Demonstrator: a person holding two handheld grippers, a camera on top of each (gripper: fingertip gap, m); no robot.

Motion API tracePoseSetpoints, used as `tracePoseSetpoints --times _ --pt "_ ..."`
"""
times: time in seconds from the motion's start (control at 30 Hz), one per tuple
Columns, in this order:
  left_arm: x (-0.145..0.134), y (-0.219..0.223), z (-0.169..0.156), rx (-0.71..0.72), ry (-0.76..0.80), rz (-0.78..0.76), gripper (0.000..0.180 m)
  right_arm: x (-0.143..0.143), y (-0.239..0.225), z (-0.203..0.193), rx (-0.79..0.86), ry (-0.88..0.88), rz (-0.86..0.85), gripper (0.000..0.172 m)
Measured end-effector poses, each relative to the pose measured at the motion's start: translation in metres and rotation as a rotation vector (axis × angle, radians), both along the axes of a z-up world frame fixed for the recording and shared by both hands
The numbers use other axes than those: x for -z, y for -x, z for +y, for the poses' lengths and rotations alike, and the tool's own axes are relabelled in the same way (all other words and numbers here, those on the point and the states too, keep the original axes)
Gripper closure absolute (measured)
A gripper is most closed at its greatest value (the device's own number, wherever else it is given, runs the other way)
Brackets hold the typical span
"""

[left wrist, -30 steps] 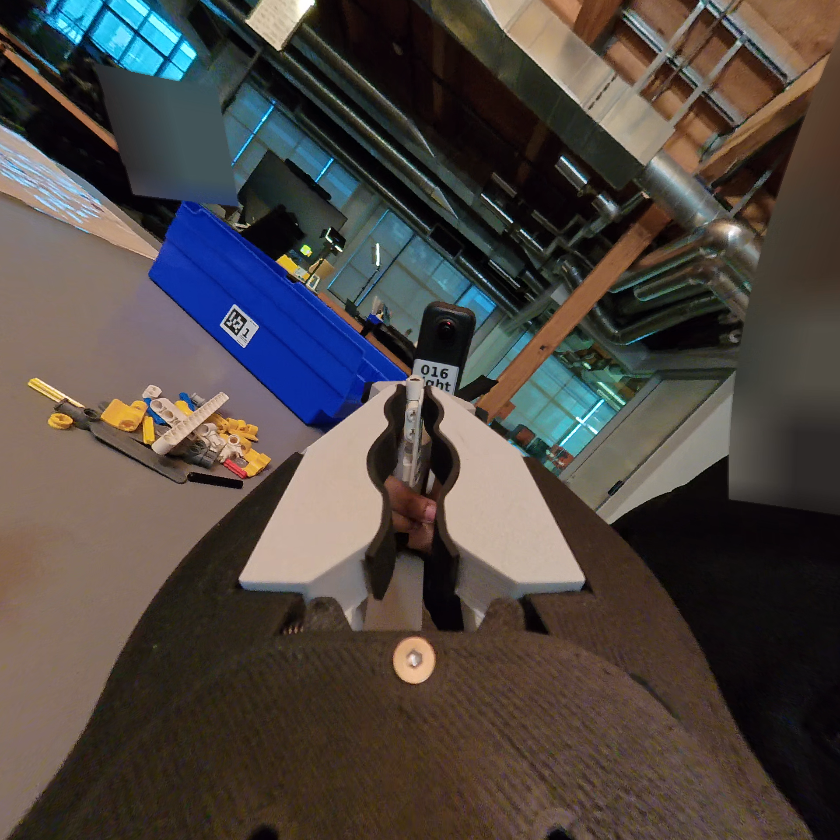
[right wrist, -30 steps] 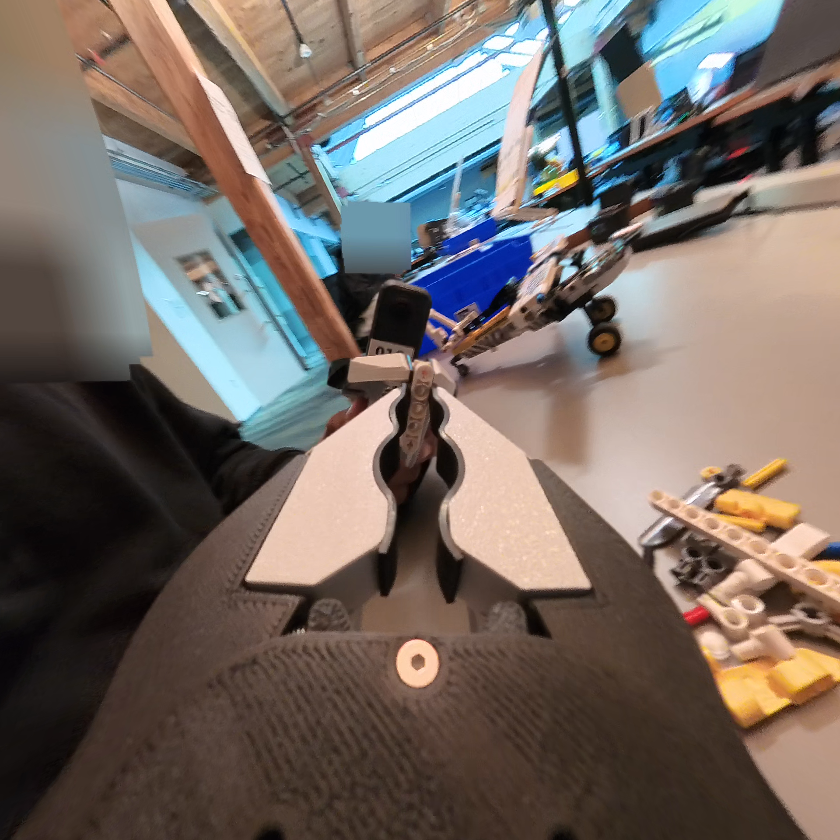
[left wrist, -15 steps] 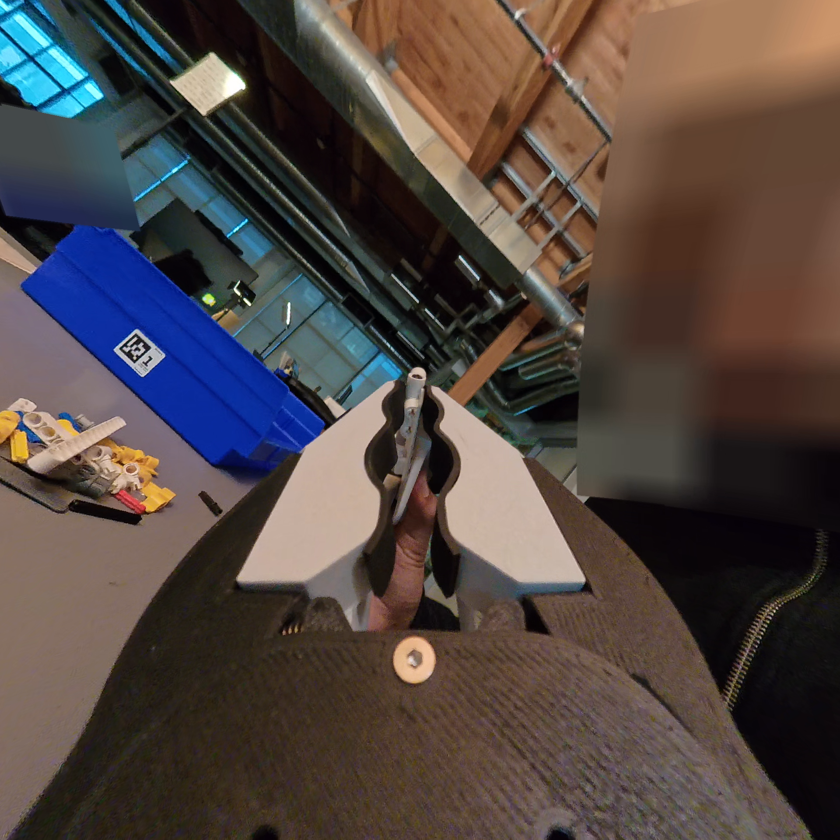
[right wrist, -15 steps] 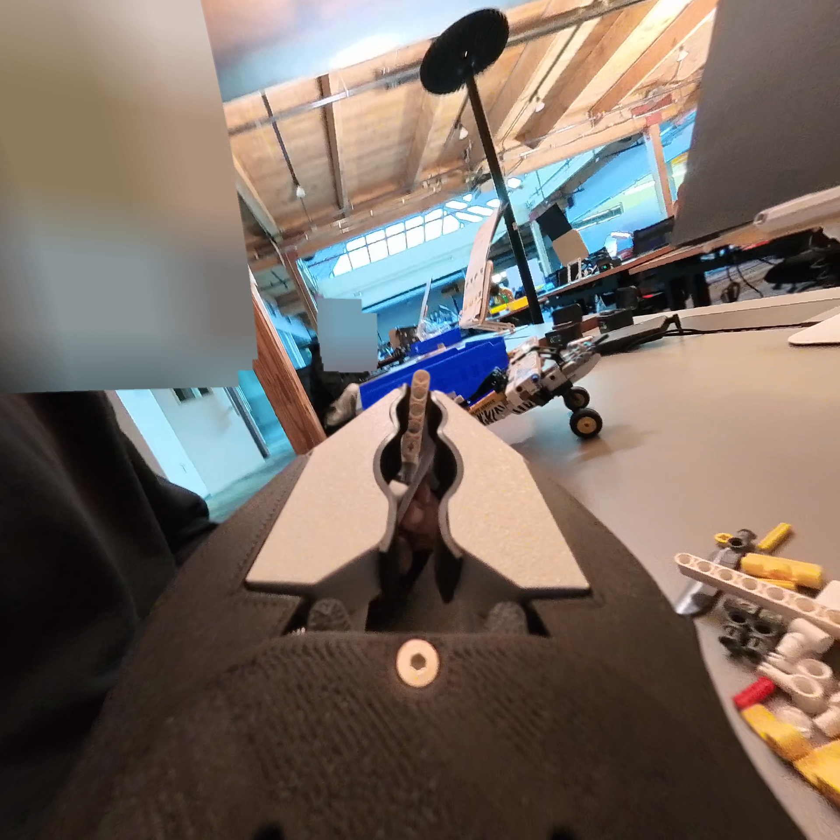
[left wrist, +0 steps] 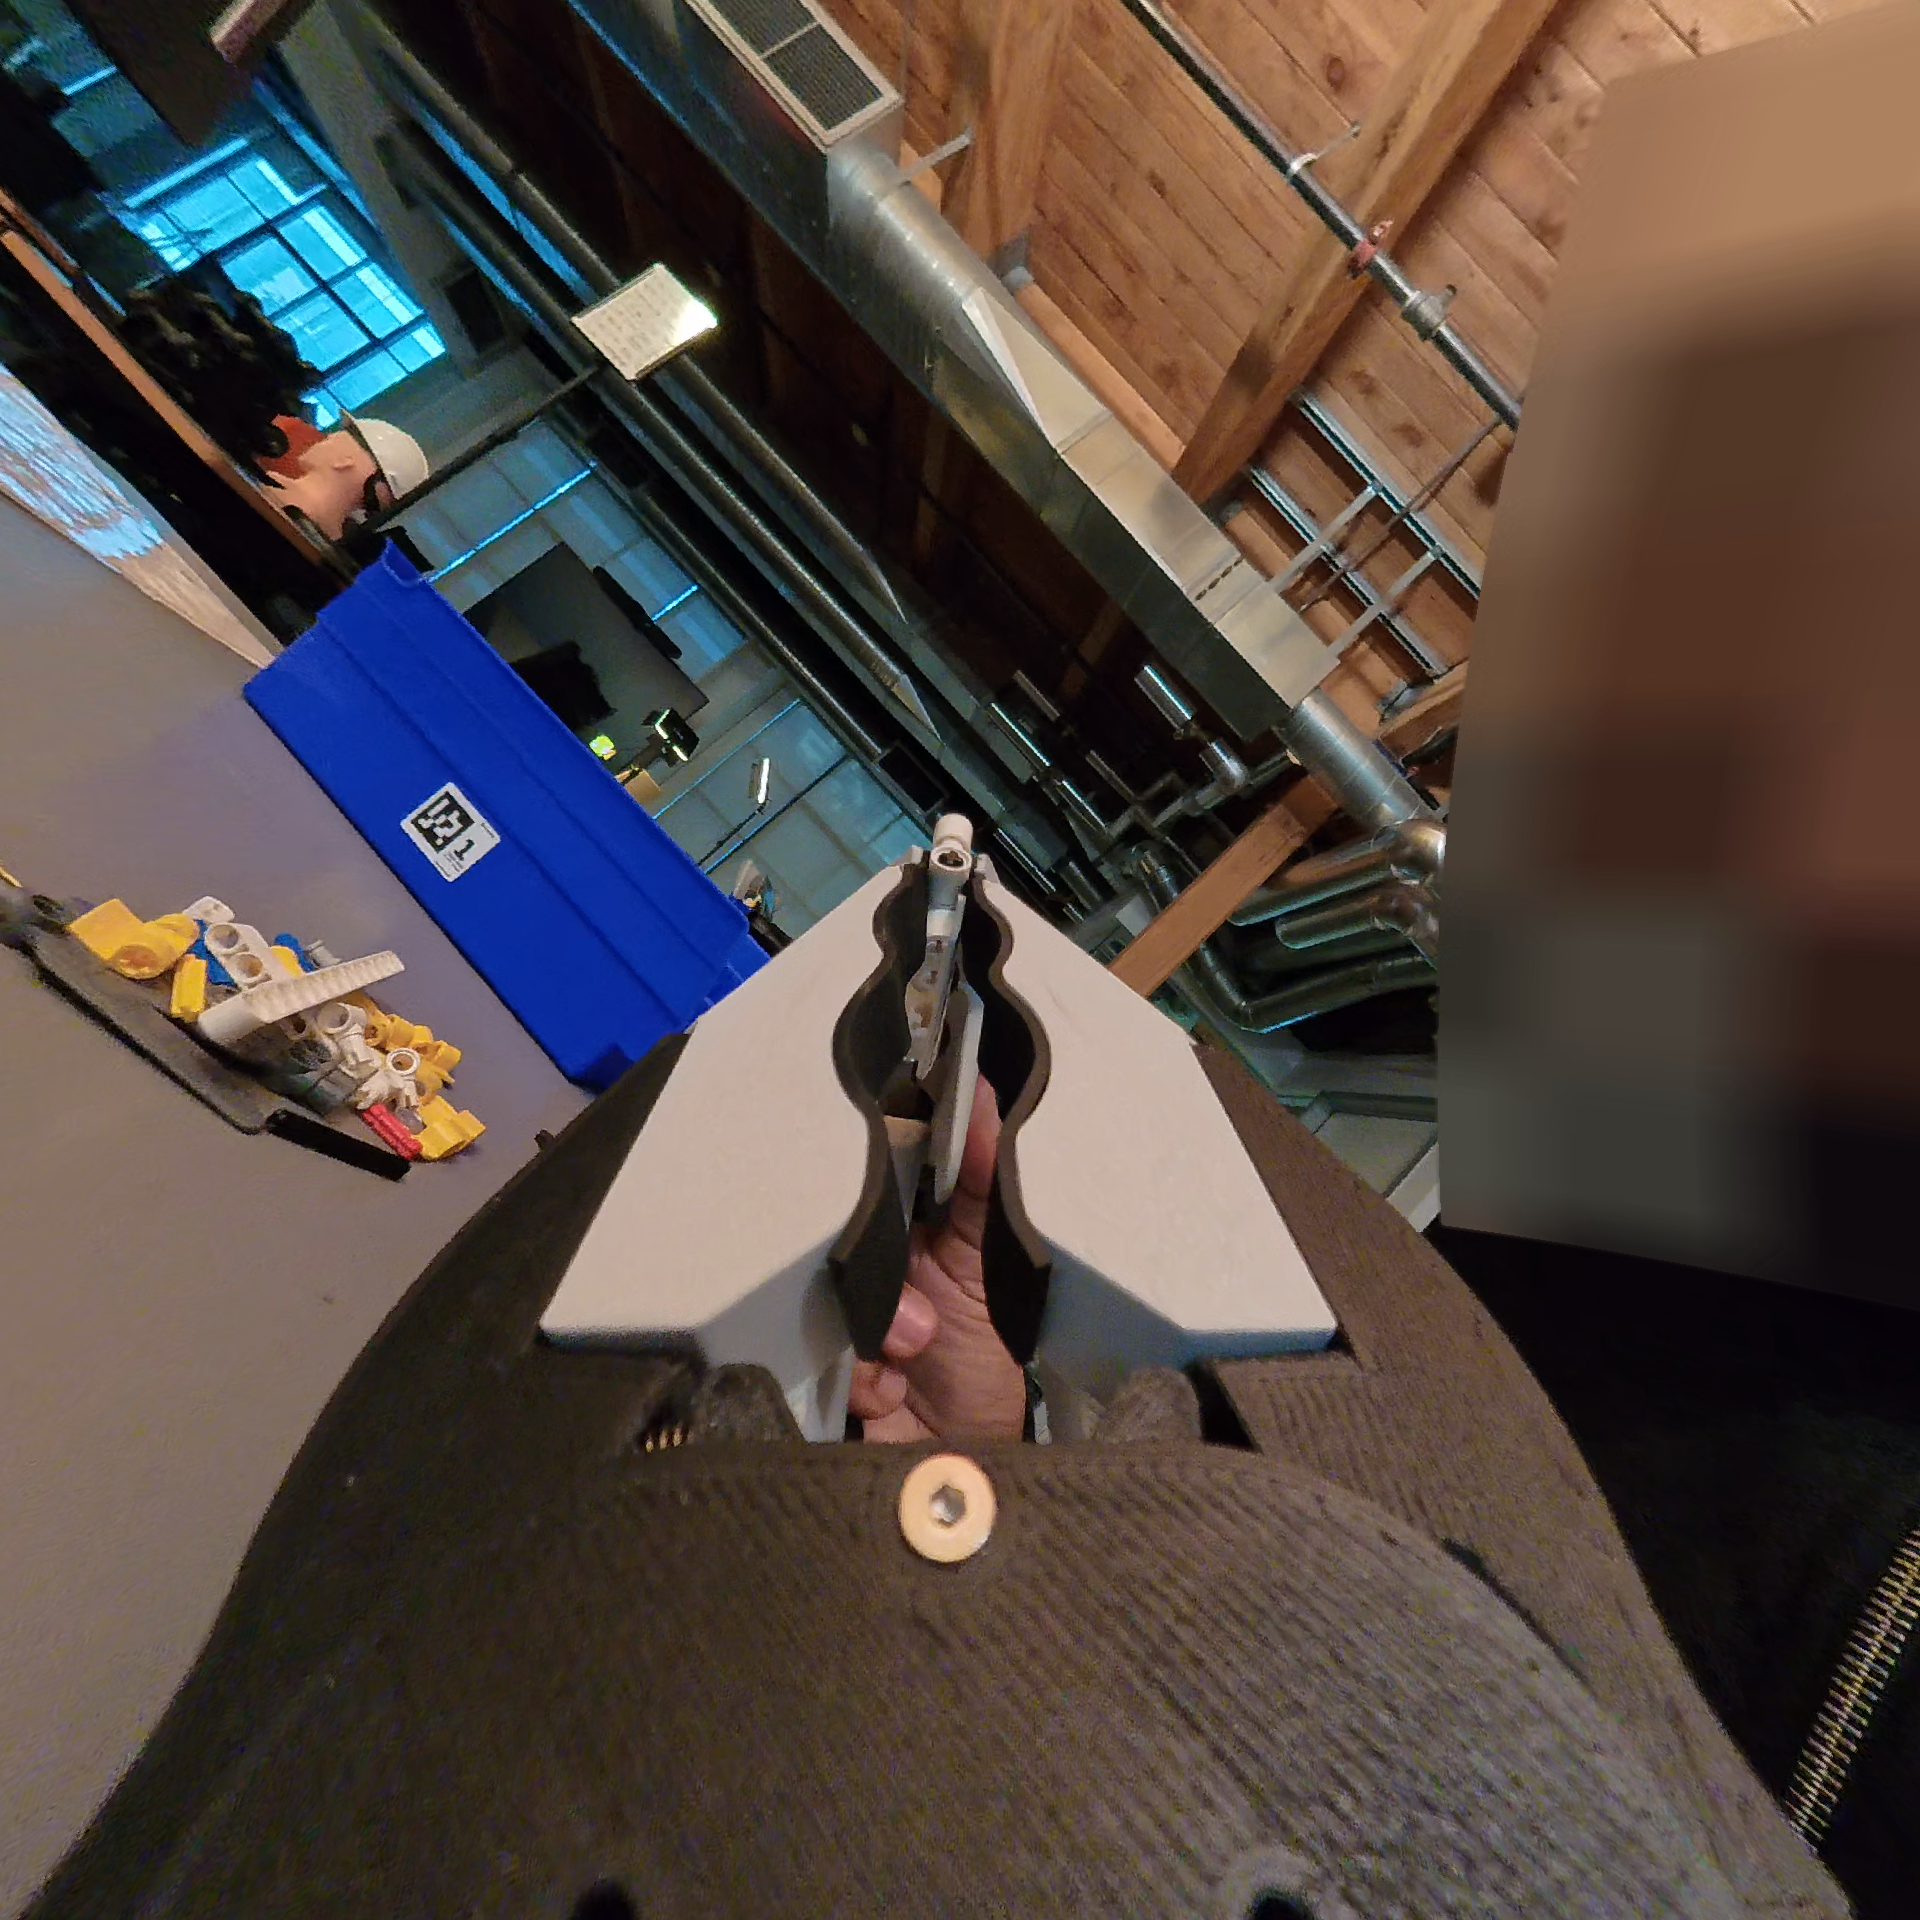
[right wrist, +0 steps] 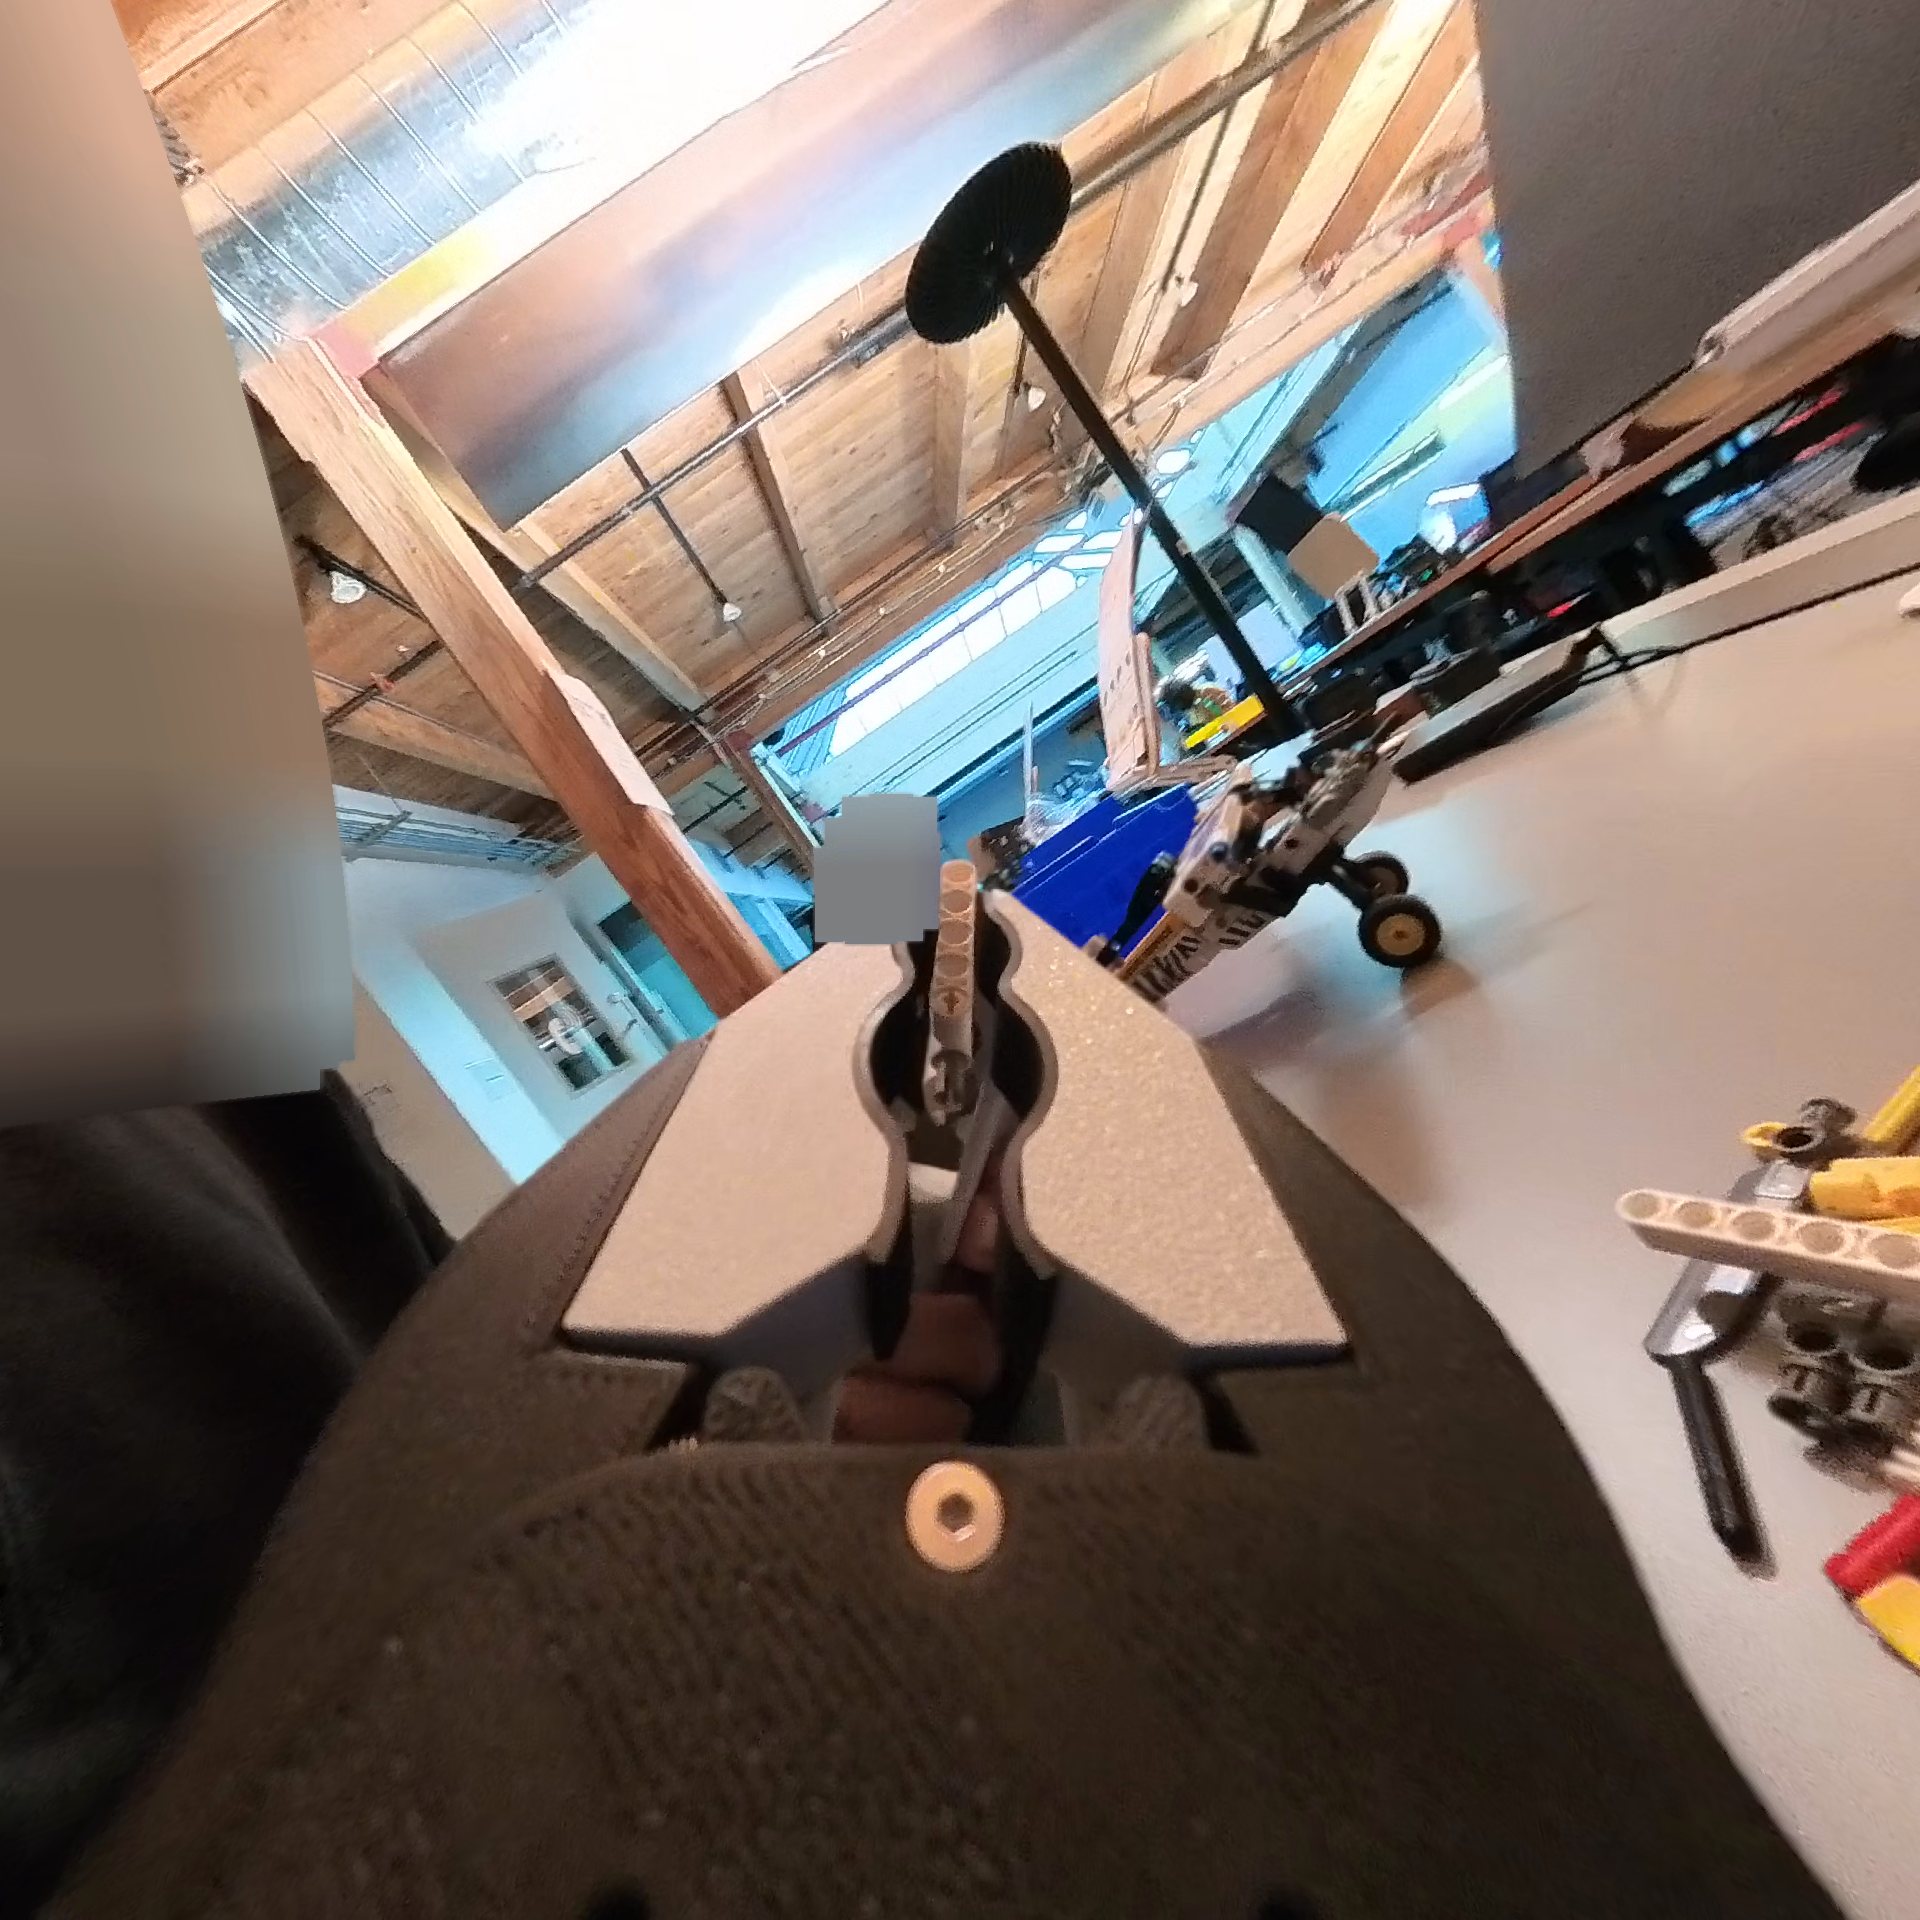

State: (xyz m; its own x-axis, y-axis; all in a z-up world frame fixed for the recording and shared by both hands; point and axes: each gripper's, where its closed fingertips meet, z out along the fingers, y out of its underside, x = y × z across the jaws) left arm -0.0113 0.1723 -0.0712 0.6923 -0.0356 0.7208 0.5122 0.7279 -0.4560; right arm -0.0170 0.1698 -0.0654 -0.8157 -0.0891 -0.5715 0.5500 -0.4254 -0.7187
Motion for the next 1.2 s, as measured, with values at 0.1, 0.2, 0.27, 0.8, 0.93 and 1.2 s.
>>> tracePoseSetpoints --times 0.1,0.2,0.27,0.8,0.93,1.2 --pt "0.003 0.002 -0.006 0.002 -0.025 -0.029 0.177 0.003 0.001 -0.003 -0.047 -0.004 -0.02 0.167" --pt "0.002 0.0 -0.008 0.011 -0.039 -0.027 0.177 0.001 0.006 0.008 -0.02 0.007 -0.003 0.156" --pt "0.002 0.0 -0.01 0.017 -0.047 -0.037 0.178 0.002 0.002 0.01 -0.071 -0.004 0.0 0.151" --pt "0.001 -0.007 0.009 0.171 -0.053 -0.03 0.147 0.007 0.008 0.016 -0.084 -0.001 -0.071 0.168" --pt "0.004 -0.009 0.017 0.151 0.029 -0.019 0.156 0.007 -0.002 0.008 -0.113 -0.035 -0.03 0.168" --pt "0.005 -0.008 0.012 0.121 0.029 -0.025 0.179 0.006 -0.004 0.006 -0.132 -0.013 -0.032 0.15"
